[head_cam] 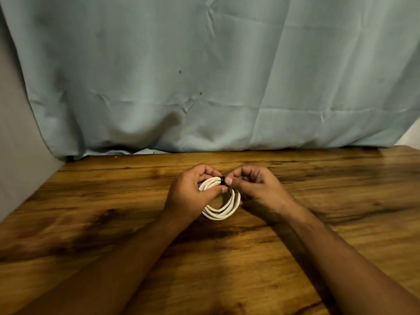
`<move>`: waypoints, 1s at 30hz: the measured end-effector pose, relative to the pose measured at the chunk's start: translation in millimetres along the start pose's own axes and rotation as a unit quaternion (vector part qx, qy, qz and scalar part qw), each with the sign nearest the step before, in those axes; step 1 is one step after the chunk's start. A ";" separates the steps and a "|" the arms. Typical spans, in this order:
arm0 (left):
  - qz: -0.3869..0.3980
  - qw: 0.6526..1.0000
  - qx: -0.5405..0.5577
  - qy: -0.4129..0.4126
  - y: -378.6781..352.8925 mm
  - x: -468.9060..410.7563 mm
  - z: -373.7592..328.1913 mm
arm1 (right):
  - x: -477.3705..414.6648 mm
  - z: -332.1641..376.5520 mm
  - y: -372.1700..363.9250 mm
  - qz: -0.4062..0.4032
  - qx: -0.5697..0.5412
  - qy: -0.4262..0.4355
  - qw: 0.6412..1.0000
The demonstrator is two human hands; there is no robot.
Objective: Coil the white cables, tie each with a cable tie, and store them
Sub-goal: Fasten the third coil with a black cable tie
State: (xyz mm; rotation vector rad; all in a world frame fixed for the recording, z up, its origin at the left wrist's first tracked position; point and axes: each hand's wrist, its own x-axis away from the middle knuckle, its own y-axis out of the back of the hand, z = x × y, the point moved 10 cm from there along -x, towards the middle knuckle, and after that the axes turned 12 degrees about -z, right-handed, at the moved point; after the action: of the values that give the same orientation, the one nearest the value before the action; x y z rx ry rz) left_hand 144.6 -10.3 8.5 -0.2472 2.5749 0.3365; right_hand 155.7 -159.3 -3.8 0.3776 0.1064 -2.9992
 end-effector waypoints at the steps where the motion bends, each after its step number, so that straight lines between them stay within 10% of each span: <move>1: 0.002 1.000 0.000 -0.004 -0.4 0.7 -1.5 | -1.1 -2.0 0.2 -0.001 -0.004 -0.004 1.000; 30: 0.036 0.995 0.051 0.082 -6.9 2.4 6.9 | -7.5 0.6 15.7 -0.071 0.060 0.036 0.995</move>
State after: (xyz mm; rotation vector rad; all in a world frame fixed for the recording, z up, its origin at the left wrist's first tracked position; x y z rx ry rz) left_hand 147.6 -15.2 0.2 -0.1493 2.7584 0.2171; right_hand 164.7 -174.1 -2.2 0.5112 -0.0417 -3.1412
